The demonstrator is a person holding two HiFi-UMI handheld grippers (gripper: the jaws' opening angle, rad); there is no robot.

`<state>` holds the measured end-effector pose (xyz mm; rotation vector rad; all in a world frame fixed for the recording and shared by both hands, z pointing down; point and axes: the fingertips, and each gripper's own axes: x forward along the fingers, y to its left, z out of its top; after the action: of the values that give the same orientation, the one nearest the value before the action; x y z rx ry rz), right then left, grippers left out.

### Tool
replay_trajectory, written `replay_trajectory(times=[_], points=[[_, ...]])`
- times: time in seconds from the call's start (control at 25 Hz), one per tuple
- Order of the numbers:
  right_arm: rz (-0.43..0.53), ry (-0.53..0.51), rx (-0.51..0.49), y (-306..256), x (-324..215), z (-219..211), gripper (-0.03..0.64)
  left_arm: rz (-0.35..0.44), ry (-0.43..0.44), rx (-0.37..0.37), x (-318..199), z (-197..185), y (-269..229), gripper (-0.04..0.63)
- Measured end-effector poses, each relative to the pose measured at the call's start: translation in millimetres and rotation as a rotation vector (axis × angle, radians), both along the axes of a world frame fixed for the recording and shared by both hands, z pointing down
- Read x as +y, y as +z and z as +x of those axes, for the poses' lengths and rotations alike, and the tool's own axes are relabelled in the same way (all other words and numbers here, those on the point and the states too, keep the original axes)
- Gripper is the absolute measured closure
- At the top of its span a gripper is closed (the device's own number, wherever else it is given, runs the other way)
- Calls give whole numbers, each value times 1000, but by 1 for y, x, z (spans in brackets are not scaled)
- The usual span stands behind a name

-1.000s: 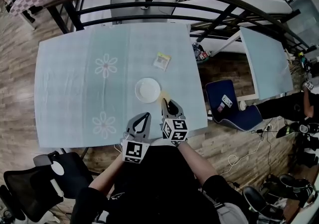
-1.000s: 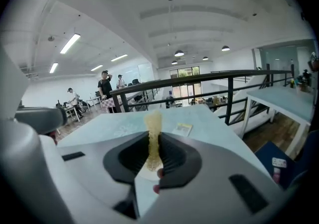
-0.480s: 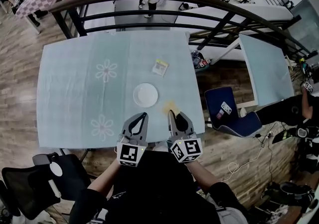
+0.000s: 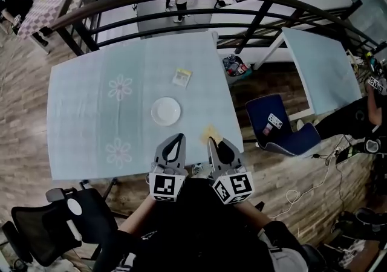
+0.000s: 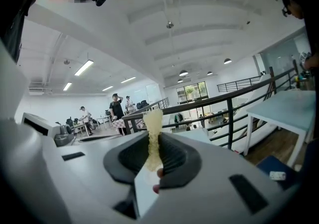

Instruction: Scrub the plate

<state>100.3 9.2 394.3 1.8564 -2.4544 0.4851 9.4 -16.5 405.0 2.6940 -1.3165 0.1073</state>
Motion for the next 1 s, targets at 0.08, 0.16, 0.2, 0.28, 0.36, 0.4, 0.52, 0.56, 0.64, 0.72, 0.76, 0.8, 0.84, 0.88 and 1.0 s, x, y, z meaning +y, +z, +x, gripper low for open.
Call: replay_trajectory(times=[0.08, 0.16, 0.2, 0.28, 0.36, 0.4, 0.52, 0.56, 0.64, 0.72, 0.76, 0.8, 0.84, 0.88, 1.0], points=[[-23, 2, -12, 0, 10, 14, 565, -2, 5, -5, 12, 16, -2, 584], [-22, 1, 3, -1, 21, 24, 563, -7, 9, 3, 21, 30, -5, 584], [-15, -5, 20, -1, 27, 27, 563, -12, 12, 12, 25, 37, -7, 584], [-8, -23, 51, 3, 40, 33, 564, -24, 22, 34, 34, 51, -8, 584], [-2, -38, 68, 6, 51, 42, 565, -30, 39, 39, 47, 68, -3, 584], [4, -42, 74, 7, 55, 46, 563, -31, 49, 35, 54, 76, 0, 584], [20, -45, 76, 6, 60, 60, 563, -33, 58, 28, 69, 93, 5, 584], [21, -47, 71, 6, 61, 64, 565, -34, 53, 29, 71, 96, 6, 584], [12, -51, 59, 9, 62, 71, 565, -36, 31, 36, 73, 97, 8, 584], [1, -61, 50, 11, 62, 75, 565, -39, 4, 51, 74, 95, 10, 584], [-1, -68, 47, 12, 62, 76, 565, -43, -8, 55, 74, 94, 10, 584], [-2, -77, 45, 12, 61, 76, 565, -49, -18, 57, 75, 93, 10, 584], [-2, -86, 45, 13, 61, 76, 565, -54, -27, 56, 77, 92, 10, 584], [-3, -97, 45, 13, 61, 75, 565, -56, -35, 53, 79, 92, 11, 584], [-4, -137, 46, 13, 62, 69, 565, -45, -59, 46, 84, 89, 7, 584]])
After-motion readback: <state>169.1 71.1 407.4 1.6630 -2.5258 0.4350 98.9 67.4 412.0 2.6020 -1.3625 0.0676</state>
